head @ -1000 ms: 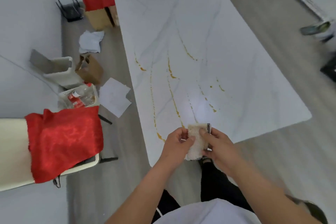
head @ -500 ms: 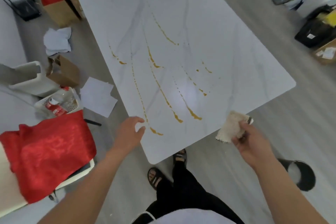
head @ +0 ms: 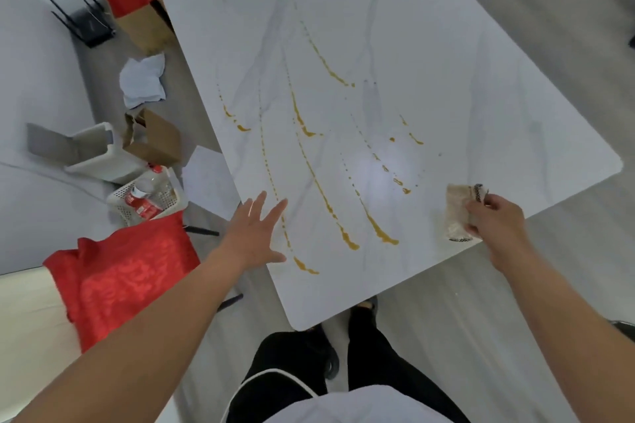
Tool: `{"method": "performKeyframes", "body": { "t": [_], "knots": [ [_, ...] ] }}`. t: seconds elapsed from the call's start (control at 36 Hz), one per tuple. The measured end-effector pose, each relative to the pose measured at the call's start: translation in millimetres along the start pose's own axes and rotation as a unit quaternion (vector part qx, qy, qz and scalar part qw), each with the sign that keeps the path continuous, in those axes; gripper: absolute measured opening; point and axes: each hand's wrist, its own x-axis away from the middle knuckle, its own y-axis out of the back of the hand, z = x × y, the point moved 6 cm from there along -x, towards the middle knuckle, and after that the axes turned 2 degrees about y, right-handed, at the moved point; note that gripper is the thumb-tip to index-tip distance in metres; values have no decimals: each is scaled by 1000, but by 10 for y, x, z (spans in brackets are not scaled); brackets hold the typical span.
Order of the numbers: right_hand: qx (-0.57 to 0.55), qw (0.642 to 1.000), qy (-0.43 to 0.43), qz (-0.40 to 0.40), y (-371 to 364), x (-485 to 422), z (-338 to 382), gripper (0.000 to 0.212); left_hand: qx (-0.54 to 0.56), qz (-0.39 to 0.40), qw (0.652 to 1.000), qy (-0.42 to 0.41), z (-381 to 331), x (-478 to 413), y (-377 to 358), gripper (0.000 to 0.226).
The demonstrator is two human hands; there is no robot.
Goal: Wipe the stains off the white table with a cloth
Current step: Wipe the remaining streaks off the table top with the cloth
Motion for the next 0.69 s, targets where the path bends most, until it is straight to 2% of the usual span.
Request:
{"method": "performKeyframes", "body": {
  "t": [0.14,0.25,0.36,0.61,0.69],
  "knots": [
    [83,993,33,-72,61,-223,135,29,124,11,990,66,-53,-499,11,112],
    [200,974,54,-92,29,-420,357,25,78,20,994,77,-104,-689,53,106],
    [270,954,80,-105,56,-666,557,31,107,46,989,92,-107,-752,-25,114],
    [456,862,166,-150,-38,-1271,831,28,87,42,990,104,-137,-830,-157,123],
    [486,846,167,-145,-135,-1409,830,25,77,38,990,109,-134,-846,-177,124]
  ]
}}
